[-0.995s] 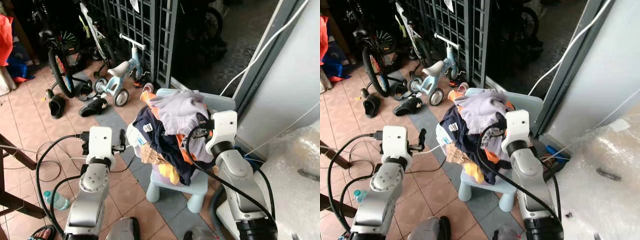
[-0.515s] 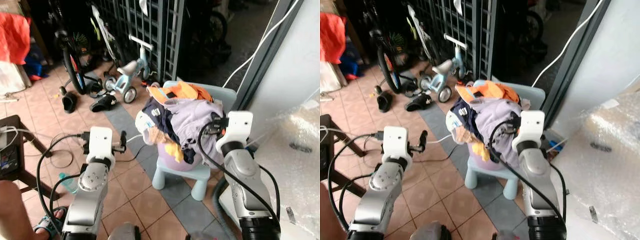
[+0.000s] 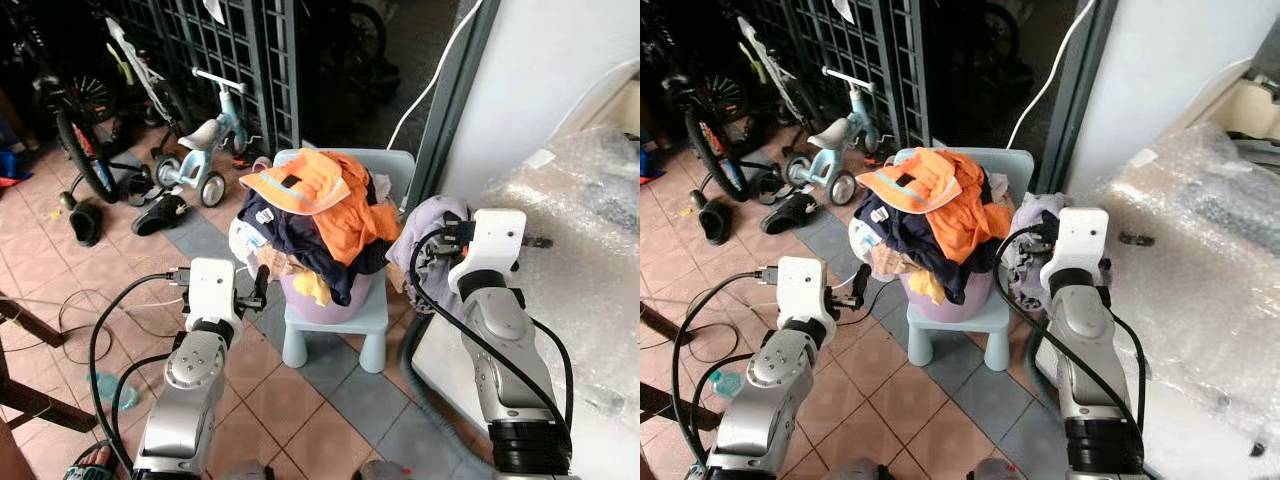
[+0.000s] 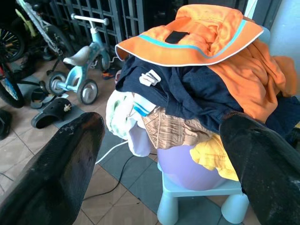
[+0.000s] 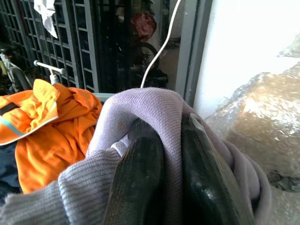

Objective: Clothes washing

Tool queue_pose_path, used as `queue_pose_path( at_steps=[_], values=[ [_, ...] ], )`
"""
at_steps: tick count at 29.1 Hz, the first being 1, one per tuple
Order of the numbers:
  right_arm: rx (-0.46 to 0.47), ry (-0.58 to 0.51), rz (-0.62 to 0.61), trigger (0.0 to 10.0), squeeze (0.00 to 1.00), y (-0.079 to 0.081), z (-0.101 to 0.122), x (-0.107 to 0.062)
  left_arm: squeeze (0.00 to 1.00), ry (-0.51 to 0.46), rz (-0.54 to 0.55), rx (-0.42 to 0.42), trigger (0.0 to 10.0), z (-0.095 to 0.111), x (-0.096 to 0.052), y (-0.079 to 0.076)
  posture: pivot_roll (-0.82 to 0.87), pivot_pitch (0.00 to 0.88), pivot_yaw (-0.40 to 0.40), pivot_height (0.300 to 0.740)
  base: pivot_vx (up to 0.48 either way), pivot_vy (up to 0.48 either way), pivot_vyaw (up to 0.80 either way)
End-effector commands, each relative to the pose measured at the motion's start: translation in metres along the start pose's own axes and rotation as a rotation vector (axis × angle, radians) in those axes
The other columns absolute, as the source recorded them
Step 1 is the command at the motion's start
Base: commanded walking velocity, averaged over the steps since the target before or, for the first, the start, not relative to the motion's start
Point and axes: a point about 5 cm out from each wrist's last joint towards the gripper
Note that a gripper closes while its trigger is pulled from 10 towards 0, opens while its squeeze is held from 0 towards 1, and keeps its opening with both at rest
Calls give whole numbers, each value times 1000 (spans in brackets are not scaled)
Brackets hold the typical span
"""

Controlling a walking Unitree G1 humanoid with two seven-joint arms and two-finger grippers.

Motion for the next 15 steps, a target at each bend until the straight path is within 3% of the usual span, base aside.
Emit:
queue_pose_path(
  at_steps=[1,4,9,15],
  values=[
    [1,-39,16,10000,0,5,7,3,0,-14,6,21,10000,4,0,4,-69,0,47,740,0,0,-800],
    [-10,-55,6,10000,0,3,10,5,0,-11,5,29,10000,2,1,6,-71,0,47,740,0,0,-800],
    [-21,-66,-15,10000,0,-6,12,6,0,-14,-6,27,10000,1,0,6,-72,0,47,740,304,0,-745],
    [-31,-18,-1,10000,0,-7,-1,-3,0,2,1,12,10000,-1,-1,3,-71,0,46,740,251,0,-200]
  ],
)
Point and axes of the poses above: a point about 5 cm out from each wrist's last joint towards the gripper, its own x axis pointing out of the wrist towards the gripper, its own z axis along the axis of the wrist's last joint, y = z × x, and after that the axes turned 11 degrees about x, right-handed
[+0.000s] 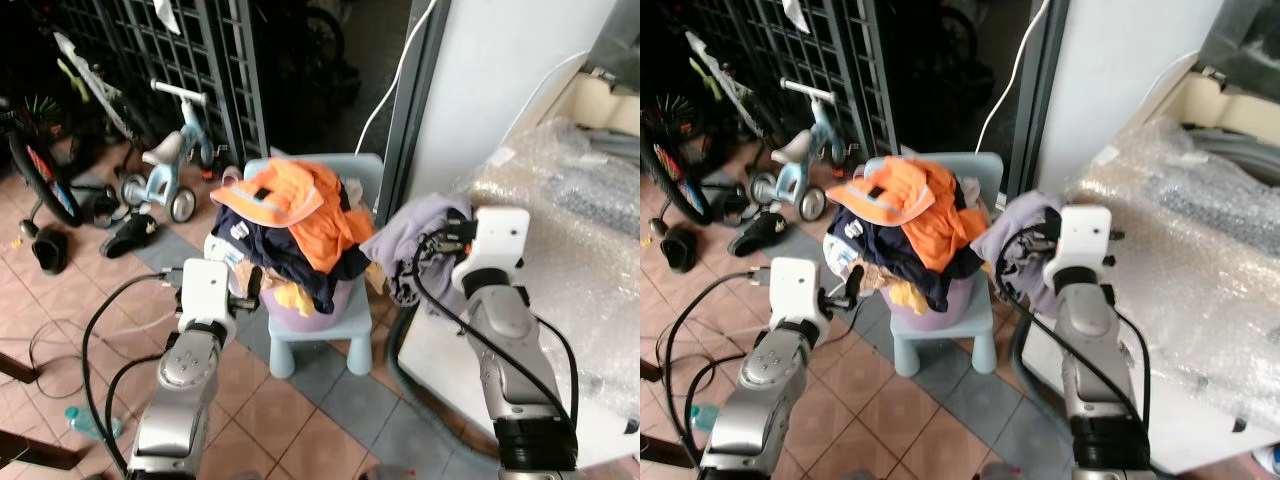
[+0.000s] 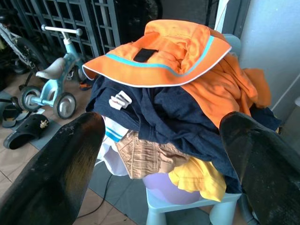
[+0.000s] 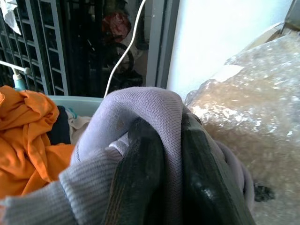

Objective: Clothes washing

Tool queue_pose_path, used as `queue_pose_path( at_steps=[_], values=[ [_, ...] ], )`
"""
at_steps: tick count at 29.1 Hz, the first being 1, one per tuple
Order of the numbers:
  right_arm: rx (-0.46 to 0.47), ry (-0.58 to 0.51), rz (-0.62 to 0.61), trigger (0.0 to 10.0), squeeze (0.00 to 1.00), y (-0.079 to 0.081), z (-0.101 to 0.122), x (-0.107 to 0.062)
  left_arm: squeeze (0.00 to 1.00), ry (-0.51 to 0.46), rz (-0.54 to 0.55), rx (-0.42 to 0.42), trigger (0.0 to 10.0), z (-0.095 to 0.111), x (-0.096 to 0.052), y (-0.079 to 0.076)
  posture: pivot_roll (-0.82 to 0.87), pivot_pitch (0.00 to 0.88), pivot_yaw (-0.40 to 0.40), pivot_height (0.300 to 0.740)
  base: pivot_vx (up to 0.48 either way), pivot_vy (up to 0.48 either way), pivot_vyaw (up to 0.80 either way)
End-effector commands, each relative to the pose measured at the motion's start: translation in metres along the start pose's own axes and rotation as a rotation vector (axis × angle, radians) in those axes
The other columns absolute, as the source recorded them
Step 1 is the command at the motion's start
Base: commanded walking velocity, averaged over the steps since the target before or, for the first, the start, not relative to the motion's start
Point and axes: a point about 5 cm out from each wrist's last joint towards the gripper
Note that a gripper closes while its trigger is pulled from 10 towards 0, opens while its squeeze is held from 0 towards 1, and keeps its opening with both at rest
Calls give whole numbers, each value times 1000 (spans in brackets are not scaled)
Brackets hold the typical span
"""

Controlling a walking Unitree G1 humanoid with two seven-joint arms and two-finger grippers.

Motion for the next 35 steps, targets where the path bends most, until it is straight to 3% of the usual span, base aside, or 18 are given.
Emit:
queue_pose_path(
  at_steps=[1,9,27,35],
  values=[
    [14,-15,31,10000,0,9,2,-1,0,11,34,2,10000,-2,-1,7,-71,0,46,740,0,0,-800],
    [21,6,43,10000,0,13,-5,-7,0,-7,-30,-6,10000,1,-2,2,-75,0,50,740,0,0,-800],
    [13,-17,44,10000,0,15,-2,-5,0,-7,-24,-17,10000,0,-2,4,-71,0,52,740,0,0,-800],
    [-61,-82,97,10000,0,18,10,-1,0,-23,13,6,10000,3,-1,7,-72,0,57,740,0,0,-800]
  ],
)
Point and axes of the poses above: a point about 5 cm out from each wrist's last joint towards the gripper, its own x axis pointing out of the wrist towards the gripper, its own z axis along the axis of the wrist's last joint, y = z × x, and after that the axes turned 11 degrees about x, right-handed
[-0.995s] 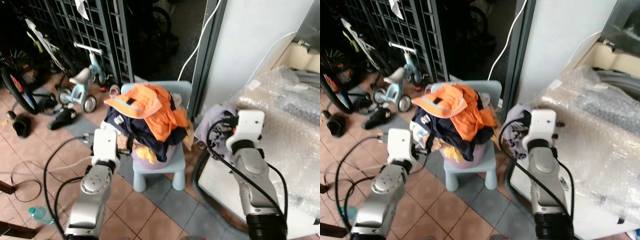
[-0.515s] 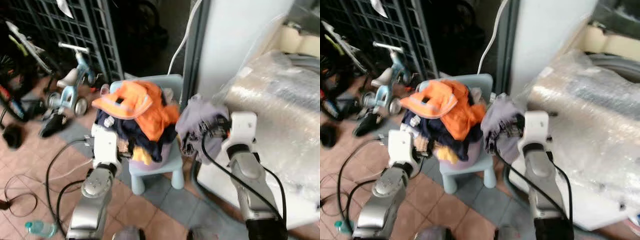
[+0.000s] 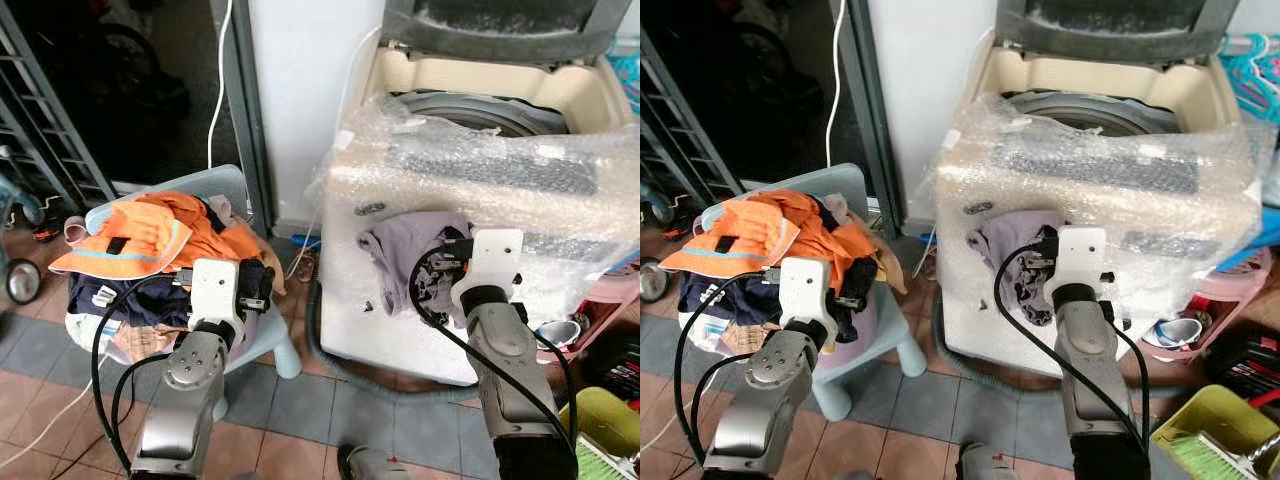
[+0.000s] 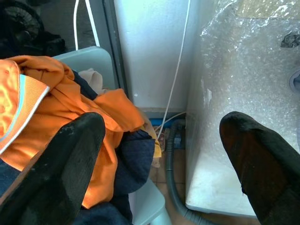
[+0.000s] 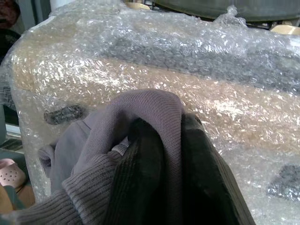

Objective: Clothes washing

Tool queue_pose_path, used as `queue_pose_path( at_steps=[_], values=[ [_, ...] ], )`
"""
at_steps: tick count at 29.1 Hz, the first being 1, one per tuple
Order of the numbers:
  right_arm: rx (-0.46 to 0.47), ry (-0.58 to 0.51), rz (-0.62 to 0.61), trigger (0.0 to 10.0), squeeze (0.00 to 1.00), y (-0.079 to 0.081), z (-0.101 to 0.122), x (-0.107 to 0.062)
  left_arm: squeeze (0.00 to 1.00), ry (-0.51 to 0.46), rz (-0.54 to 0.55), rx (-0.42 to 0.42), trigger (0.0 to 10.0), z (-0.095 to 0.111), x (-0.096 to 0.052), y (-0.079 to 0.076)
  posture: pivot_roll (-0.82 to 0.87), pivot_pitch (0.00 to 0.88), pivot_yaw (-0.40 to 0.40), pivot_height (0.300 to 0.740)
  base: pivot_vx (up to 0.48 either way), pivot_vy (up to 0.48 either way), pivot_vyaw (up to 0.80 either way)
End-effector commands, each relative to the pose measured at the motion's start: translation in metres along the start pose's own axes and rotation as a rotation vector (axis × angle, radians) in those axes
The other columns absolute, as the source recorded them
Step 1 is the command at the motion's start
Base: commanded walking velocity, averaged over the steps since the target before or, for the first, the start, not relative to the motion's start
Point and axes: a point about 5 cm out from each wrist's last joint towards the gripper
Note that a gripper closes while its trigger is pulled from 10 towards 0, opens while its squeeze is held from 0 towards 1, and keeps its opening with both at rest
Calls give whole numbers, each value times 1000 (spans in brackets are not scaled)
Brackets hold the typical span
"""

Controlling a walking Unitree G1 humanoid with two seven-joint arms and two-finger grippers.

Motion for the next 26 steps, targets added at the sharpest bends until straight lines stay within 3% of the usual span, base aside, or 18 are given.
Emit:
queue_pose_path(
  at_steps=[1,9,15,19,22,24,26],
  values=[
    [-38,-94,50,10000,0,6,20,7,0,-18,29,13,10000,4,2,3,-73,0,58,740,0,0,-800],
    [-93,-169,98,10000,0,6,39,19,0,-27,5,-8,10000,5,0,3,-72,0,58,740,0,0,-751],
    [-142,-227,151,10000,0,9,55,30,0,-23,9,-9,10000,5,0,3,-71,0,60,740,0,0,0],
    [-173,-315,179,10000,0,1,92,54,0,-25,1,-9,10000,5,0,3,-71,0,60,740,0,0,0],
    [-192,-348,178,10000,0,-3,105,62,0,-28,-2,-10,10000,5,1,3,-71,0,60,740,172,0,0],
    [-189,-386,147,10000,0,-12,128,79,0,-30,-5,-13,10000,6,2,1,-69,0,59,740,277,0,0],
    [-177,-392,127,10000,0,-15,135,84,0,-30,-4,-15,10000,6,2,1,-65,0,55,740,292,0,0]
  ],
)
Point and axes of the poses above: a point about 5 cm out from each wrist's last joint towards the gripper, its own x axis pointing out of the wrist towards the gripper, its own z axis along the axis of the wrist's last joint, y = z × x, and after that the axes turned 11 degrees about x, right-handed
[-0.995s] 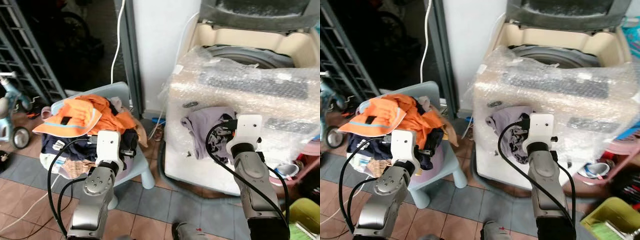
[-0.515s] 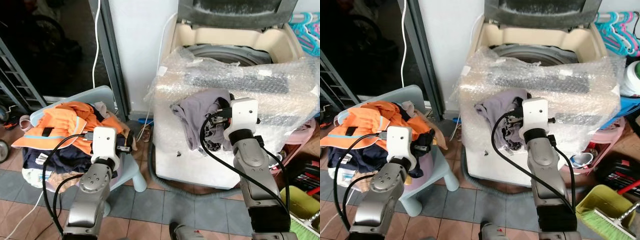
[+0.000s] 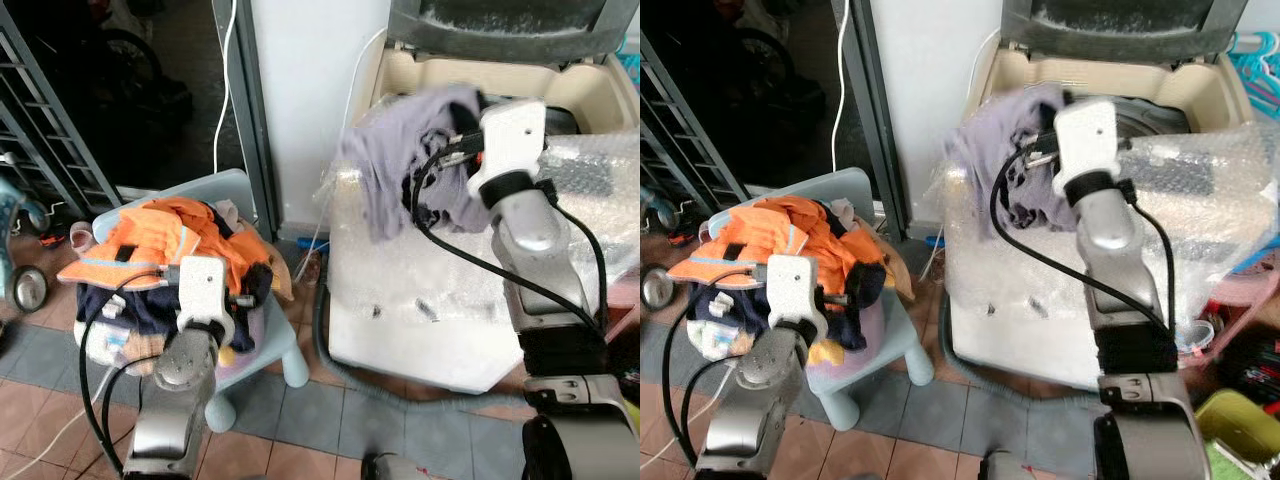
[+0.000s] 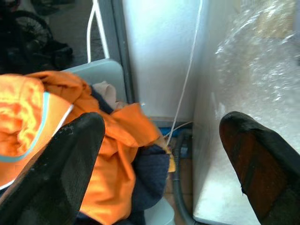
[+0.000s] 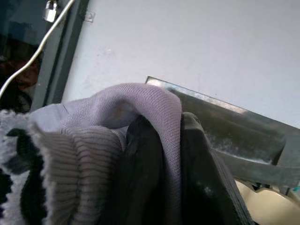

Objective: Clothes washing

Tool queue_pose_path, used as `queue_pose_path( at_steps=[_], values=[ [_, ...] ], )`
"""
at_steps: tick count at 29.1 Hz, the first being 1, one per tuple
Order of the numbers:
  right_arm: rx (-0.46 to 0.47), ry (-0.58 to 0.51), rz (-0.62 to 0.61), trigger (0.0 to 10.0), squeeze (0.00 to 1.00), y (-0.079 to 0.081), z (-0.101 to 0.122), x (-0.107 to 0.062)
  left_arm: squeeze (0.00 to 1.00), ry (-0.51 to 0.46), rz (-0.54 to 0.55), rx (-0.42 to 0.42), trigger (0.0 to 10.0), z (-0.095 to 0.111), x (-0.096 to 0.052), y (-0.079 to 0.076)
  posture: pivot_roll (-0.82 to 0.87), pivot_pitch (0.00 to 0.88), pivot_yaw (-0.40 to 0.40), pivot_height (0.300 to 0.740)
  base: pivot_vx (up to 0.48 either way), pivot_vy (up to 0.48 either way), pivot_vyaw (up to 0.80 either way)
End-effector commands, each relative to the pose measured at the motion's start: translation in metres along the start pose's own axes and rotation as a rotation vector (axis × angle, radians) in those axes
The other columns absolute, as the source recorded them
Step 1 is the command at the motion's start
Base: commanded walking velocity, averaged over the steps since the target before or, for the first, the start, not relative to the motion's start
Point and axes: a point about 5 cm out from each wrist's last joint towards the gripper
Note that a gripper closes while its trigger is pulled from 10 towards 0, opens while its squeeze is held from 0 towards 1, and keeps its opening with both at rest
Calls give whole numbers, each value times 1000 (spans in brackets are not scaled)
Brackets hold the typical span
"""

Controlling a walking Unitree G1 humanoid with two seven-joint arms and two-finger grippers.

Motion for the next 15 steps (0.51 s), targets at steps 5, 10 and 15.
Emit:
queue_pose_path(
  at_steps=[5,10,15],
  values=[
    [30,-73,-77,10000,0,-22,28,27,0,-6,11,5,10000,1,-1,3,-61,0,52,740,294,0,0],
    [29,-101,-106,10000,0,-33,42,43,0,-8,12,5,10000,2,0,3,-60,0,50,740,291,0,0],
    [22,-105,-131,10000,0,-39,47,50,0,-9,11,7,10000,2,0,2,-60,0,49,740,302,0,0]
  ],
)
Point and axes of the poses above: a point about 5 cm out from each wrist's last joint towards the gripper, its own x axis pointing out of the wrist towards the gripper, its own z axis along the axis of the wrist's last joint, y = z × x, and after that the axes turned 11 degrees about x, right-handed
